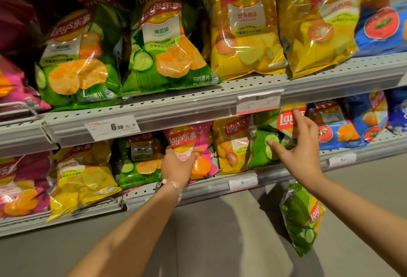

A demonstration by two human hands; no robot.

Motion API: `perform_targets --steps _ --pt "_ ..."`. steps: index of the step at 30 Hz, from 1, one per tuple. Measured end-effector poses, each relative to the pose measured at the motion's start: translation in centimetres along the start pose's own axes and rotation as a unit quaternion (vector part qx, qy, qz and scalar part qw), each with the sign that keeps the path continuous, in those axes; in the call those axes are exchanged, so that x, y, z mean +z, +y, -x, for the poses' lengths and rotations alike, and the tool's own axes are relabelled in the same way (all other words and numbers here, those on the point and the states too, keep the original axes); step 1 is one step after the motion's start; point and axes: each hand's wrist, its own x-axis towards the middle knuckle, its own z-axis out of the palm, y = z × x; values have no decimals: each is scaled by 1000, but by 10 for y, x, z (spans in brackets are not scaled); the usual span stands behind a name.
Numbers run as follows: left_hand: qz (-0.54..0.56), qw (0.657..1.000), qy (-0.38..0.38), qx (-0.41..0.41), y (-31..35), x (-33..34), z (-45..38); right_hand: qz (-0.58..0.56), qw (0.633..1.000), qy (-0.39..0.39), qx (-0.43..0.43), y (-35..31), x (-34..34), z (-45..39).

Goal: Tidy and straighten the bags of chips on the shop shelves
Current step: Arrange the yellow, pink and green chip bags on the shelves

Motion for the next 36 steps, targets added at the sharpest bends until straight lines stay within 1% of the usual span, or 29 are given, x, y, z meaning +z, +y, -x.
perform_targets --steps 4,8,12,17,21,26,29,33,36 --pt "56 997 39 37 -3 -16 7 -18 1000 -11 -13 -14 7 8" --pt "105 990 73 62 -9 -51 15 -20 999 -23 -23 -29 12 16" --pt "104 986 106 74 -20 -92 18 -23 998 -47 -35 -52 24 25" --pt "98 984 137 57 -42 -132 18 15 996 -77 -47 -87 49 37" --pt "125 982 138 38 -55 -149 15 73 988 -122 -63 -113 82 41" --pt "137 980 138 48 -56 -159 12 176 969 -167 -35 -133 128 35" --pt "144 980 127 49 -56 -163 11 225 957 -179 -26 -140 151 37" --pt "134 984 111 49 -55 -165 11 261 942 -213 -9 -139 175 42" --pt "122 986 102 48 -53 -165 12 265 936 -233 14 -133 183 41"
